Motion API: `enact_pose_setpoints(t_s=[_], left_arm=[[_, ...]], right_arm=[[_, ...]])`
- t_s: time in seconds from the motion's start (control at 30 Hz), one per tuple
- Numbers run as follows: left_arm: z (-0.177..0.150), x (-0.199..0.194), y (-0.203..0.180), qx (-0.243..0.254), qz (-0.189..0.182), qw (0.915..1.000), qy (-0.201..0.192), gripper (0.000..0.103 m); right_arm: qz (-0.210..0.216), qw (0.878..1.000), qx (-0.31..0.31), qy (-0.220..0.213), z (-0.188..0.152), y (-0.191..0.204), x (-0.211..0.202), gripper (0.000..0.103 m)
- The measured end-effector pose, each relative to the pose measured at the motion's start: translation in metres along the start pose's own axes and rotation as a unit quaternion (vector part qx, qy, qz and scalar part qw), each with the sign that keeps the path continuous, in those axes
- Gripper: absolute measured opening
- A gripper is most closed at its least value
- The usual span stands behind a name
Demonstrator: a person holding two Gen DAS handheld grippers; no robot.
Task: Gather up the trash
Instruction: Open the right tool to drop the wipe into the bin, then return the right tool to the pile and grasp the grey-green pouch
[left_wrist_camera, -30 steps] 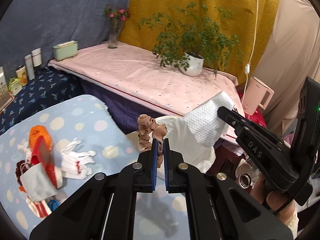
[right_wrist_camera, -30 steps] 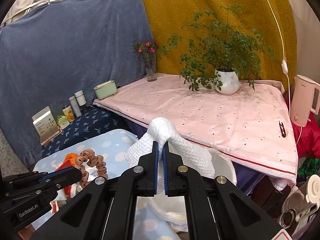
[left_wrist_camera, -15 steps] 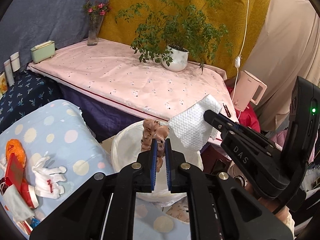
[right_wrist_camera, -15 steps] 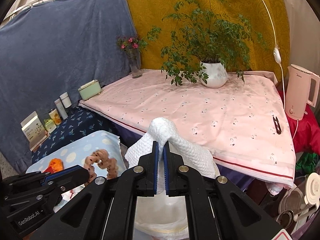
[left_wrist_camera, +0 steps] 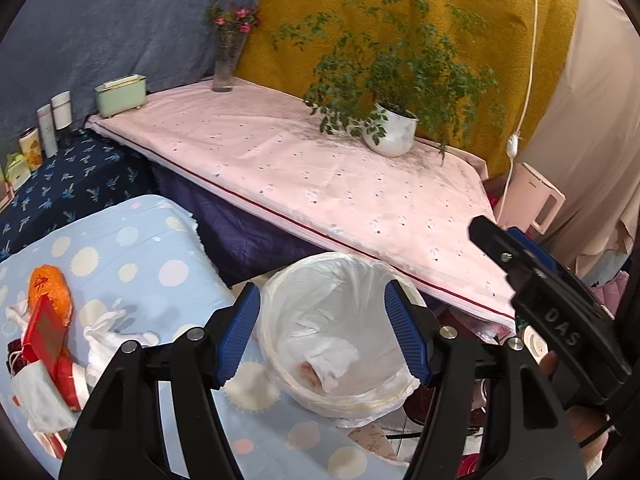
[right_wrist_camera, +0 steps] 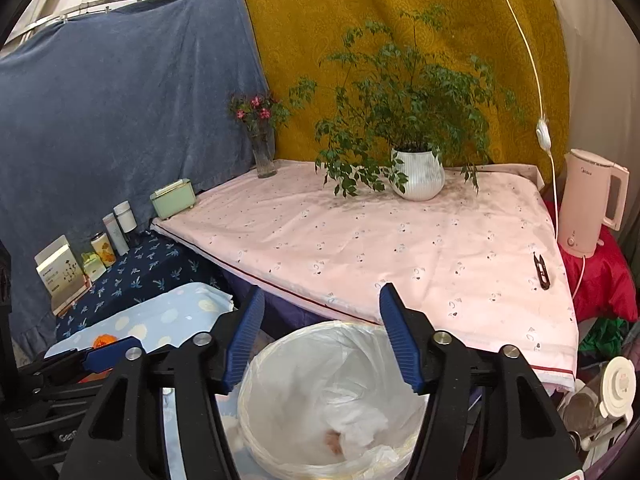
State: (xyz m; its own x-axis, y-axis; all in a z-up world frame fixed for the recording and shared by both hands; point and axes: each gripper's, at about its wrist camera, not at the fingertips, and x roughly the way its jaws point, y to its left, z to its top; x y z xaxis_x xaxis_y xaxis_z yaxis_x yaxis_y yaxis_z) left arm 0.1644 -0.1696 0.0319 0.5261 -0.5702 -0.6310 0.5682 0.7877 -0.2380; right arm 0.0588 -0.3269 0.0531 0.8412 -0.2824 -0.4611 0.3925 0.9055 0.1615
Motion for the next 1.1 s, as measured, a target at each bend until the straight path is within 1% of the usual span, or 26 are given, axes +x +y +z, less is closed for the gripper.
enact_pose_setpoints(t_s=[0.17,0.4,0.43,0.47,0.5,0.8,0.9,0.93,0.97,1.1], left_arm=[[-0.002,-0.018,0.016,-0.021,0.014,0.9996,-0.011,0.062],[-0.012,-0.050,0.043,-0.042,0.048,0.9975,-0.029,0.064],[-0.013,-0.054,0.047,-0.046,0.054,0.9970,-0.030,0.066],[-0.016,-0.059,0.054,-0.052,0.062,0.9962,-0.032,0.069],[-0.018,-0.063,0.058,-0.056,0.066,0.9956,-0.034,0.070],[-0.044,-0.096,0.101,-0.084,0.122,0.9882,-0.038,0.070],[-0.052,-0.104,0.116,-0.096,0.134,0.9857,-0.036,0.074],[-0.055,-0.107,0.120,-0.099,0.139,0.9847,-0.036,0.077],[-0.059,-0.110,0.125,-0.104,0.146,0.9831,-0.037,0.078],[-0.071,-0.120,0.143,-0.116,0.160,0.9796,-0.034,0.078]], right_arm=[[0.012,1.000,-0.007,-0.009,0.004,0.015,-0.016,0.064],[0.041,0.999,-0.021,-0.016,0.005,0.046,-0.037,0.065],[0.046,0.999,-0.024,-0.016,0.005,0.052,-0.039,0.065],[0.050,0.998,-0.027,-0.015,0.005,0.057,-0.040,0.065],[0.054,0.998,-0.029,-0.015,0.003,0.062,-0.042,0.065],[0.096,0.994,-0.050,-0.004,-0.009,0.106,-0.054,0.065],[0.108,0.993,-0.058,0.000,-0.013,0.121,-0.056,0.065],[0.112,0.992,-0.061,0.002,-0.016,0.126,-0.057,0.065],[0.116,0.991,-0.065,0.005,-0.018,0.132,-0.057,0.065],[0.131,0.989,-0.074,0.018,-0.029,0.150,-0.056,0.065]])
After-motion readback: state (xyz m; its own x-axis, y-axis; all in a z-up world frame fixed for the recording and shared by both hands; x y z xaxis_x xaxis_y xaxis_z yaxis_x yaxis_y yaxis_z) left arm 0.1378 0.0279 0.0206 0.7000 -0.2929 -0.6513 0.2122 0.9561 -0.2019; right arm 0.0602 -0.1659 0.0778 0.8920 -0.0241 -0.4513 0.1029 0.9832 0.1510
